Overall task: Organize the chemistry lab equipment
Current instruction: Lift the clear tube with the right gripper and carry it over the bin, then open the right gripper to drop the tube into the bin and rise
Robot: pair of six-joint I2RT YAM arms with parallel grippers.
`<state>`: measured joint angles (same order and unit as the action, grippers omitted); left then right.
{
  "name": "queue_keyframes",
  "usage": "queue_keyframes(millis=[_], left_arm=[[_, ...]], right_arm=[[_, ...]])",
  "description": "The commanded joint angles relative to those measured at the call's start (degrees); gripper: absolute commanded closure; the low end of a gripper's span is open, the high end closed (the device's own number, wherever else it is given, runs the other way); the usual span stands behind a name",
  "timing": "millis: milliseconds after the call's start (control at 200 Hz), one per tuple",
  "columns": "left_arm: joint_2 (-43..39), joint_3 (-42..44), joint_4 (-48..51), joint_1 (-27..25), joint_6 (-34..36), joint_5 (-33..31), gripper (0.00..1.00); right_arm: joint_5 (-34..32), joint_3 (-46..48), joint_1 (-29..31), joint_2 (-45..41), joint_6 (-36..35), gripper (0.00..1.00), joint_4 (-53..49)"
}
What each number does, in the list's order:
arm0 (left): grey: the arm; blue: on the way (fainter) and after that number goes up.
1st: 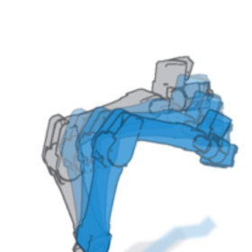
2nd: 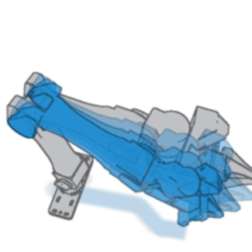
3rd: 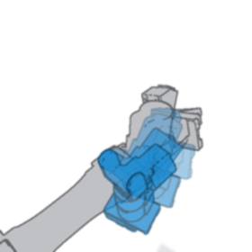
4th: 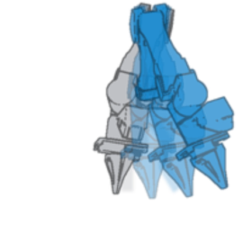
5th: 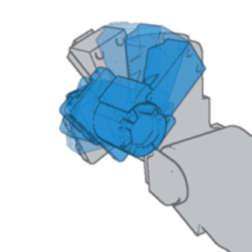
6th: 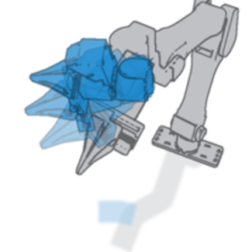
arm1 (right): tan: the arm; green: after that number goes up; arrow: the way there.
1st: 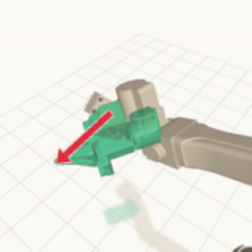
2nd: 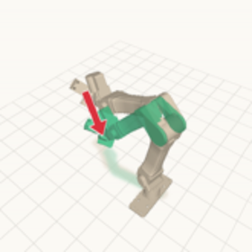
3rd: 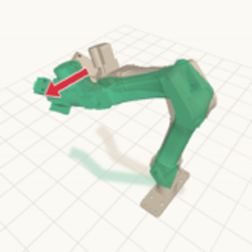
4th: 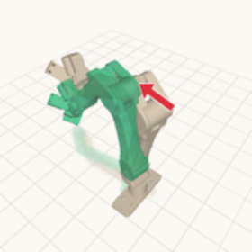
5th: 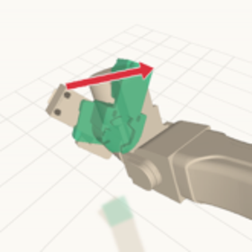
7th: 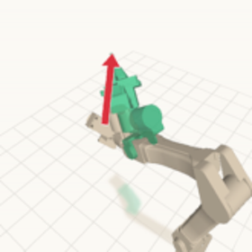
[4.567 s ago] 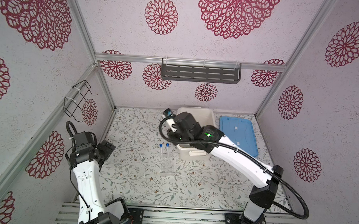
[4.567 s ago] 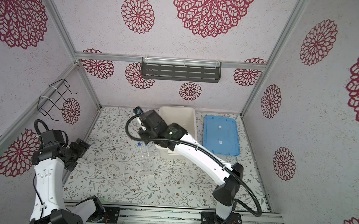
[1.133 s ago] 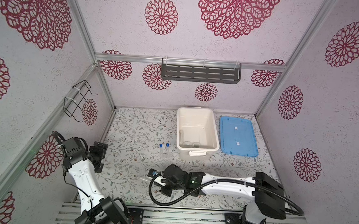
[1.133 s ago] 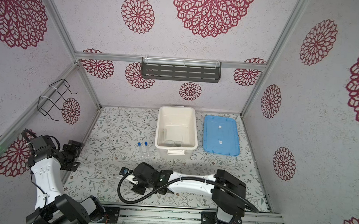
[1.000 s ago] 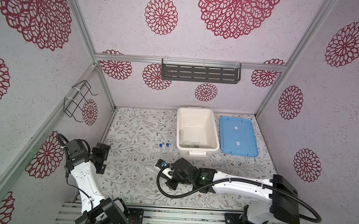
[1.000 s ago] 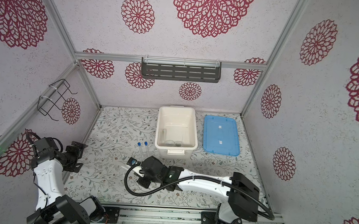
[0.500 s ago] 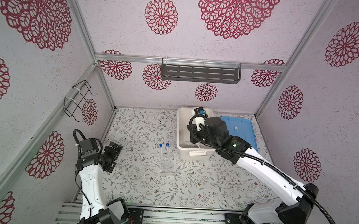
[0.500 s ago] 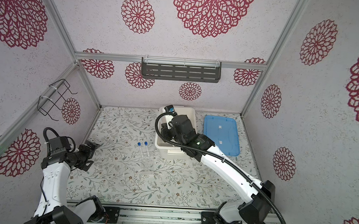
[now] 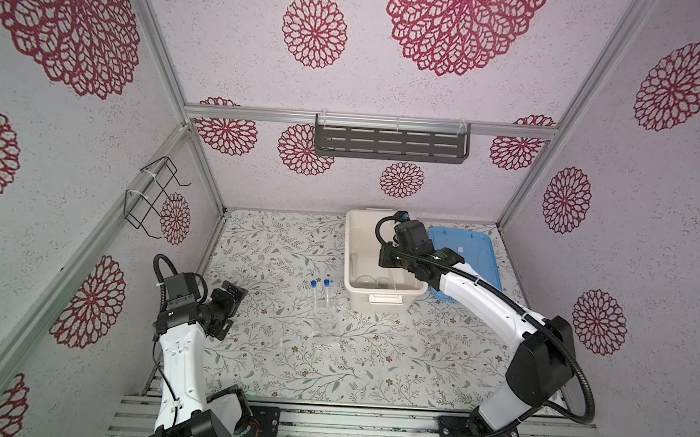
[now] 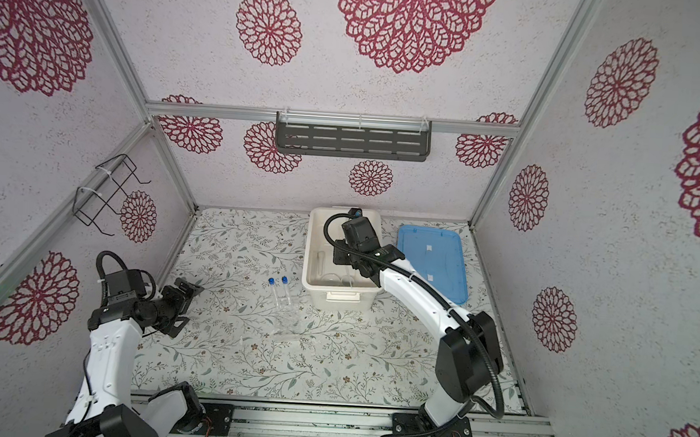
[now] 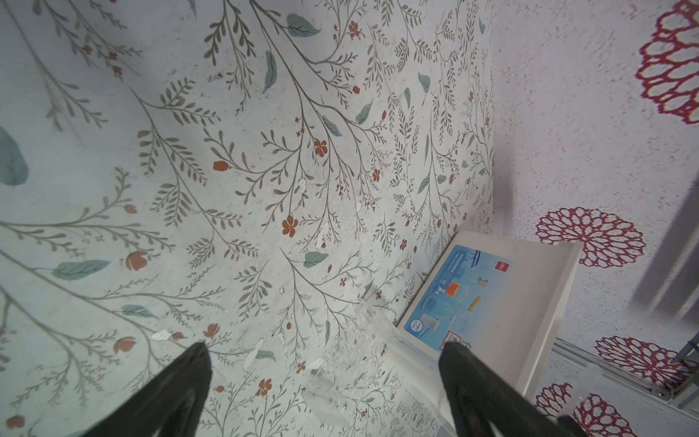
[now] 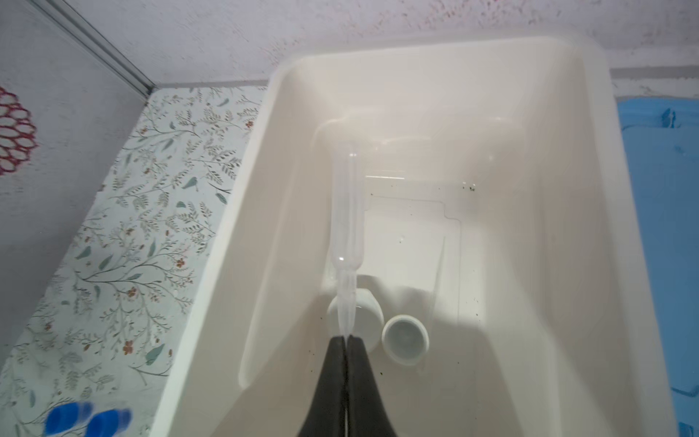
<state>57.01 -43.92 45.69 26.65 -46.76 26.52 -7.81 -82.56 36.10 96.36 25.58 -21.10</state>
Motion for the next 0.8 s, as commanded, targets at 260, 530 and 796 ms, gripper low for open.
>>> queue_keyframes(millis=[260, 530, 796], left_arm=[[-1.79, 1.54, -1.37, -0.46, -0.17, 1.00, 0.02], [-1.66, 2.78, -2.09, -0.46, -0.48, 1.51, 0.02], [-1.21, 2.26, -1.83, -0.46, -0.81, 1.94, 0.02]], right_arm=[[-0.90, -3.86, -2.16, 11.01, 3.11, 0.95, 2.14], [-0.62, -5.54, -2.95, 16.00, 3.16, 0.95, 2.55], [-0.19, -8.65, -3.31, 20.80, 3.46, 0.86, 1.82]])
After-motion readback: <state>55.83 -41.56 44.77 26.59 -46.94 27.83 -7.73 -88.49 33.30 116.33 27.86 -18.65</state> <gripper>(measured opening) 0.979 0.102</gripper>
